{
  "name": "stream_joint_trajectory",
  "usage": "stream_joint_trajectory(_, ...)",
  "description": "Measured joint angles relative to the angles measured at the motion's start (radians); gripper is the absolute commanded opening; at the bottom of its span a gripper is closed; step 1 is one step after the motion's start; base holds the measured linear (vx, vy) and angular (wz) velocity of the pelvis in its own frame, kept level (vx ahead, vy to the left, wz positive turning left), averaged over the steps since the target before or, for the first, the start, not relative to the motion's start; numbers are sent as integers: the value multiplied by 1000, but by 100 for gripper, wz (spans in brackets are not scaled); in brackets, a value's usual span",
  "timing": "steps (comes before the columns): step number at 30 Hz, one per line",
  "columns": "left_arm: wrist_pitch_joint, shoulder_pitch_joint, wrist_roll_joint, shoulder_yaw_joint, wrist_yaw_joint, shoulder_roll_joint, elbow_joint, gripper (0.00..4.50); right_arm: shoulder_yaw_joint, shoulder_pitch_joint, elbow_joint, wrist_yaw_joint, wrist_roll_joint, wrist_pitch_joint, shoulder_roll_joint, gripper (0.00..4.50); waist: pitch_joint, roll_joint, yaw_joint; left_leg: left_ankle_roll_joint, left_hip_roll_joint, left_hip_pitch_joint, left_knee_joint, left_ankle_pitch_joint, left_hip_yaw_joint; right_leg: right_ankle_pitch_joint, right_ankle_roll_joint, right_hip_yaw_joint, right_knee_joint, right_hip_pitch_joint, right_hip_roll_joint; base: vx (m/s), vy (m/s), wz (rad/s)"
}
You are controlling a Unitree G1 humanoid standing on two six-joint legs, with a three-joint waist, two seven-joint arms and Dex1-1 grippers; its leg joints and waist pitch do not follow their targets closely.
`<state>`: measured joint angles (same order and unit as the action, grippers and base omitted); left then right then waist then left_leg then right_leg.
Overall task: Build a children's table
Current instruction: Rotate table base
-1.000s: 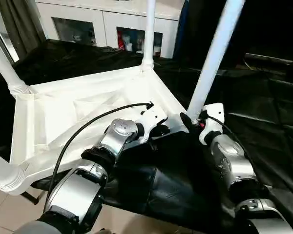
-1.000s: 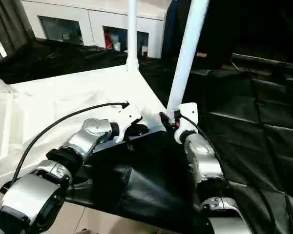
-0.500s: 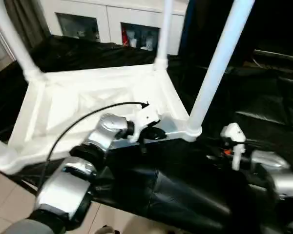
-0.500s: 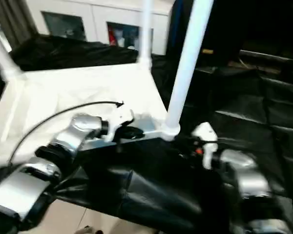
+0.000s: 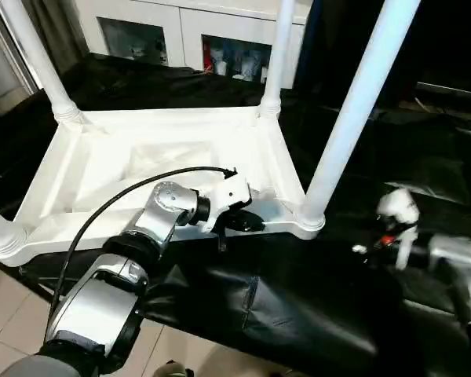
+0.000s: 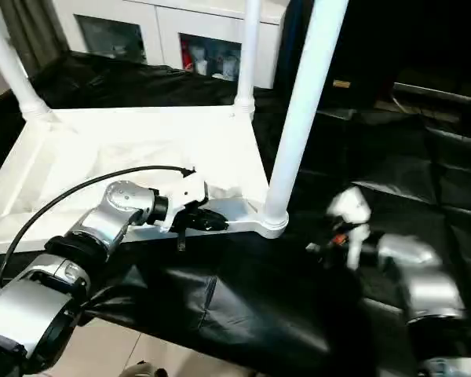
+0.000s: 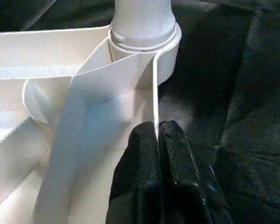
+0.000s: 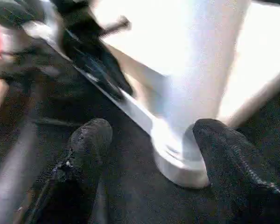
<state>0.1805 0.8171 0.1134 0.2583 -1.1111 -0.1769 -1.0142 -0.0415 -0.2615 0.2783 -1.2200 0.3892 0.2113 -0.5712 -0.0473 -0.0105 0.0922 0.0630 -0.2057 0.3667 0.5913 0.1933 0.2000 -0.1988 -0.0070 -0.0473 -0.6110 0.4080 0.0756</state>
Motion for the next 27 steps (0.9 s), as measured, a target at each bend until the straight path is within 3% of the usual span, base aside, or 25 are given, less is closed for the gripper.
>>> stream_joint_trajectory(4,17,11,13,-6,114,26,-37,0,51,48,-82,-43,13,61,-7,323,0,0,-2,0,0,0,1,0,0,1,0,0,0,-1,1,0,0,0)
stream_joint_trajectory(5,21,14,15,-8,139,31,-46,28,57,56,-85,-46,13,65,-7,327,0,0,-3,0,0,0,2,0,0,1,0,0,0,-1,1,0,0,0)
stream_joint_trajectory(6,23,17,15,-18,166,36,-57,28,59,61,-88,-40,13,72,-2,327,0,0,-6,0,0,0,2,0,0,1,0,1,0,-1,1,0,0,0)
stream_joint_trajectory(7,22,19,4,-40,200,41,-66,55,59,60,-97,-20,13,78,14,329,-1,-1,-11,0,0,0,2,0,0,2,1,0,0,0,1,0,0,0)
stream_joint_trajectory(14,24,28,-60,-125,269,32,-14,102,80,6,-124,166,6,112,179,329,-2,-3,-19,1,0,1,1,0,-2,2,1,-1,0,0,0,0,0,0)
stream_joint_trajectory(17,-10,-14,-105,-155,256,11,111,122,111,-29,-108,247,-5,113,293,329,-3,-6,-22,0,0,1,0,0,-1,2,0,-1,0,1,0,0,0,0)
stream_joint_trajectory(21,-78,-97,-132,-171,241,-30,262,139,148,-59,-68,307,-28,106,356,329,-6,-12,-19,0,0,1,0,0,0,2,0,-1,0,2,1,0,0,0)
stream_joint_trajectory(25,-213,-222,-164,-227,255,-124,491,168,144,-99,26,424,-62,57,447,329,-12,-36,-26,7,-2,3,0,0,0,2,0,-1,-4,5,0,0,0,0)
stream_joint_trajectory(27,-284,-288,-193,-256,252,-163,613,174,125,-130,80,489,-75,27,483,329,-12,-37,-29,8,-1,2,0,1,1,2,0,0,-4,5,0,0,0,0)
